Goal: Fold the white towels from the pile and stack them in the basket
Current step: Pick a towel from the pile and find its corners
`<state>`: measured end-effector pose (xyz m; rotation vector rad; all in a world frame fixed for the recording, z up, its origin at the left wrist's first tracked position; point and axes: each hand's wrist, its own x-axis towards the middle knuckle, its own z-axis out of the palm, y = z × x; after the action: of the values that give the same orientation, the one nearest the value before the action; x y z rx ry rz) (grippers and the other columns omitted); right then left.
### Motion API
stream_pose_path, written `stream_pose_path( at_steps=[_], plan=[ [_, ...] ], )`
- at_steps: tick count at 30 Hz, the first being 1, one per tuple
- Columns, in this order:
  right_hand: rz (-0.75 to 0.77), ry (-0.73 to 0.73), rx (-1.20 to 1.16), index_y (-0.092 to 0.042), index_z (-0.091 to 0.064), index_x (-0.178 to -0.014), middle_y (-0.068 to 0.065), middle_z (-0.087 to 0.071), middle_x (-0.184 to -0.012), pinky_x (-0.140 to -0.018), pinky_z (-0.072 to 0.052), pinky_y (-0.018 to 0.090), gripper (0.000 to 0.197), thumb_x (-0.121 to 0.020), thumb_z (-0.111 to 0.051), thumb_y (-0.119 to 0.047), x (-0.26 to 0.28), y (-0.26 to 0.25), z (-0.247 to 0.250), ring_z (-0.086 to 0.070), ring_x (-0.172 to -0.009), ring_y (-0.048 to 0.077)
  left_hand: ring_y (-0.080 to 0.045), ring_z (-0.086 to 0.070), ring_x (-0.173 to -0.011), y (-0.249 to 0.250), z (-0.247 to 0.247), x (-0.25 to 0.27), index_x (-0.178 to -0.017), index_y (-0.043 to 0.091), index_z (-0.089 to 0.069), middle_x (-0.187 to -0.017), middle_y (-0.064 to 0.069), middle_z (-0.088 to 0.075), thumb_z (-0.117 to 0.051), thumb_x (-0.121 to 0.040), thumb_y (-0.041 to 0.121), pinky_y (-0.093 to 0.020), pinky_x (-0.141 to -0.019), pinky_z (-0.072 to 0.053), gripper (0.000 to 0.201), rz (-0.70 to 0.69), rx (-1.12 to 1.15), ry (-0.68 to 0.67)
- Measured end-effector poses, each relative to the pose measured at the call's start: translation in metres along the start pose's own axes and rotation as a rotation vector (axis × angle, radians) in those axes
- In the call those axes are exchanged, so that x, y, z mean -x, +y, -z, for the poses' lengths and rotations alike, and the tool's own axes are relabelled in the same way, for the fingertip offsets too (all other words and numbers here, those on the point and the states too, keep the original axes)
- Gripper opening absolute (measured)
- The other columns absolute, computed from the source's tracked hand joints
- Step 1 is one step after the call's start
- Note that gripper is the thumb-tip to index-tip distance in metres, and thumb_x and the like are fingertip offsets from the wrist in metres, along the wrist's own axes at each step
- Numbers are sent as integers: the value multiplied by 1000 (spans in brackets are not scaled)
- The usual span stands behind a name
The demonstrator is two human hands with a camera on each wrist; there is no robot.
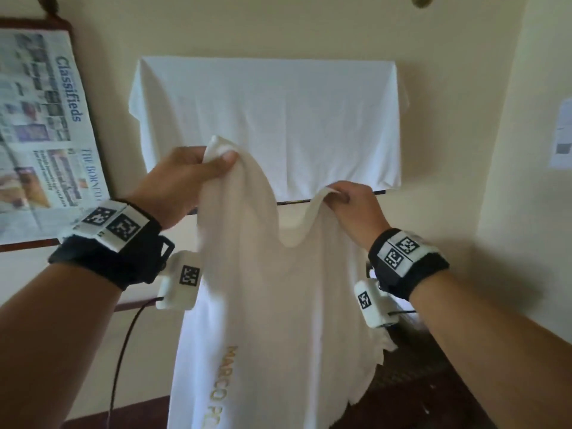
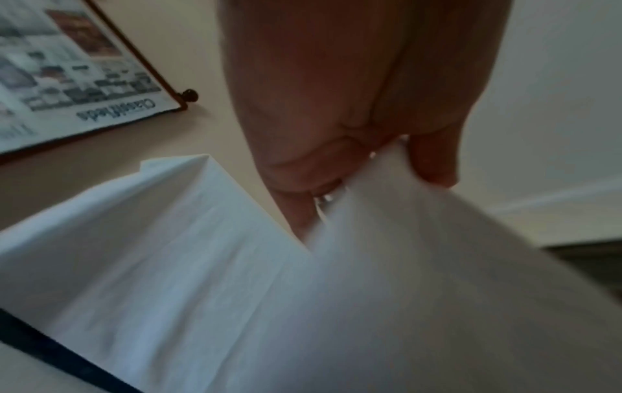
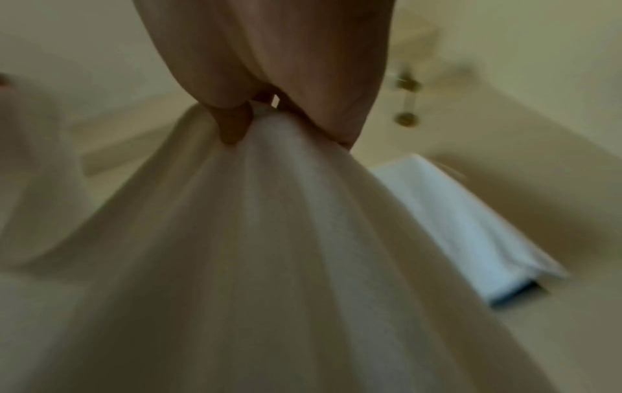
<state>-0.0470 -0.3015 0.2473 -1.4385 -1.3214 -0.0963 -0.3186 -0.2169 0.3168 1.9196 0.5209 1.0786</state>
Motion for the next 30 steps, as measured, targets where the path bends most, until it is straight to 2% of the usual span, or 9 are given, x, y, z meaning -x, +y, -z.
stream_pose_path(
  at_steps=[2,7,10,14,18,22,25,28,30],
  plan=[
    [191,-40,-64,-8,-76,-91,1,-73,-86,-75,-47,21,12,-88,-65,-11,-11,-30,-7,-64,-80,11,-24,-73,-89,-11,-14,6,-90,18,-80,-94,-9,-77,-73,-76,57,-37,-81,-56,42,-9,8,-74],
    [275,-45,-163,-5,-59,-61,15,-51,-59,-52,-34,30,34,-79,-76,-29,-23,-54,-24,-40,-55,17,-27,-68,-114,-40,-55,11,-113,12,-75,-118,-13,-73,-54,-98,46,-43,-100,-49,42,48,151,-96],
    [206,-90,-183,-12,-53,-57,4,-44,-53,-50,-32,26,38,-79,-76,-33,-21,-43,-31,-38,-52,10,-31,-64,-121,-53,-71,13,-128,6,-64,-126,-16,-69,-46,-105,41,-49,-105,-47,46,51,153,-112],
    [142,-332,-225,-12,-62,-75,6,-54,-63,-55,-39,30,30,-83,-74,-38,-7,-7,-41,-46,-58,10,-30,-71,-109,-53,-75,9,-115,5,-69,-112,-15,-74,-51,-101,43,-50,-100,-53,44,29,42,43],
    [-85,-526,68,-9,-57,-65,8,-59,-62,-57,-41,33,40,-90,-67,-38,27,71,-65,-53,-56,20,-24,-73,-102,-47,-56,11,-100,15,-73,-103,-8,-77,-50,-103,39,-41,-93,-56,33,36,53,176],
    [-335,-387,3,-13,-54,-60,2,-52,-60,-58,-33,31,36,-93,-61,-23,47,123,-72,-46,-65,17,-22,-73,-103,-50,-13,37,-106,7,-70,-104,-11,-77,-47,-105,37,-34,-87,-55,38,142,112,274],
    [-163,-283,-106,-9,-64,-73,10,-64,-74,-67,-39,30,22,-93,-57,-8,30,83,-87,-53,-73,16,-26,-74,-98,-64,2,60,-103,6,-73,-102,-14,-77,-49,-103,39,-35,-80,-57,41,224,116,268],
    [193,-305,-168,-6,-73,-92,0,-71,-90,-77,-44,17,9,-89,-65,-6,16,7,-111,-60,-83,6,-27,-75,-92,-81,8,74,-97,9,-75,-97,-15,-77,-51,-103,38,-38,-83,-56,39,231,144,308],
    [324,-295,-183,-7,-74,-86,-1,-71,-82,-70,-44,17,3,-84,-72,-9,11,-41,-128,-61,-75,8,-30,-74,-94,-91,13,79,-103,6,-74,-100,-18,-76,-51,-103,39,-44,-87,-57,41,231,175,314]
  ],
)
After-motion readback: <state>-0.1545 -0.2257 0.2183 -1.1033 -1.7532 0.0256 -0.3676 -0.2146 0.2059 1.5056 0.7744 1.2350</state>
